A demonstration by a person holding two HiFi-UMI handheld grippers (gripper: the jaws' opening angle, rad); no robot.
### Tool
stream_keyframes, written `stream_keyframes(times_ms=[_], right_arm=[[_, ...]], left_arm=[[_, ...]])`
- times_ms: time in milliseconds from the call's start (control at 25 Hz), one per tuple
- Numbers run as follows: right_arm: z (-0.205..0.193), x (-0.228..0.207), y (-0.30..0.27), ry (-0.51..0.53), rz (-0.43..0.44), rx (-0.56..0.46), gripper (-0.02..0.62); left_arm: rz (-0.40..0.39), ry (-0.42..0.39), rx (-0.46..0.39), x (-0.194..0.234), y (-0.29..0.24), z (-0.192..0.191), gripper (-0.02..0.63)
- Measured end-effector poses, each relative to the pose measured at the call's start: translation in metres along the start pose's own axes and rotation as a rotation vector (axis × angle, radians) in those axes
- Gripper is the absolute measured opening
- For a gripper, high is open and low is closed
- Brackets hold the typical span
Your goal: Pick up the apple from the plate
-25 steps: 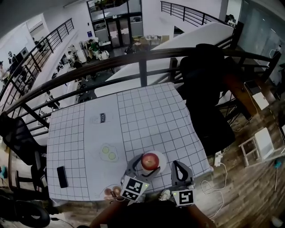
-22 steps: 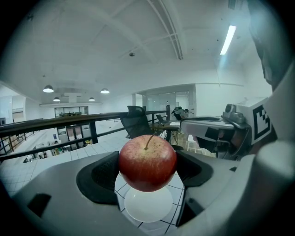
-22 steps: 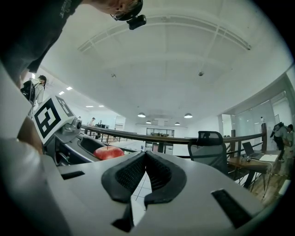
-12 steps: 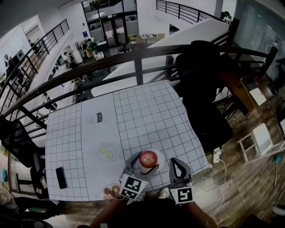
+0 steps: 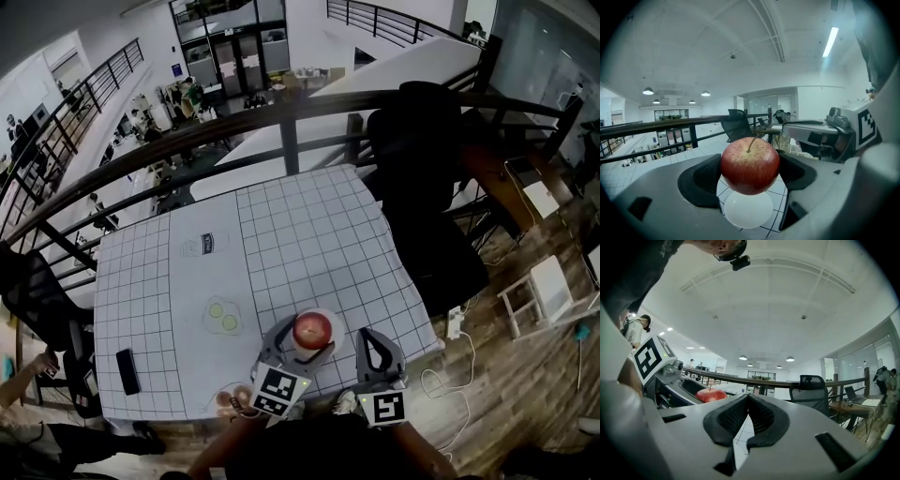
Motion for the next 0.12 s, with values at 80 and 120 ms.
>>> stream_keyframes(times_ms=[80, 120], right_arm=[[0.0014, 0.0006, 0.0011, 0.003, -0.002, -0.009, 0.023], [0.0020, 0.0009, 0.0018, 0.005, -0.003, -0.012, 0.023]], left_arm=[[-0.002, 0.000, -0.008, -0.0013, 0.0018, 0.0015, 0.383], [-0.002, 0.000, -0.011, -0.0019, 0.0027, 0.0020, 0.383]])
Point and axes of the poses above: the fingertips, and each gripper's own axes: y backward along the fingers, x to its left, z out of its top, the point moved 9 cm from there along y, backward along the fingers, and after that the axes turned 12 degrees about y, right-handed, at the moved point
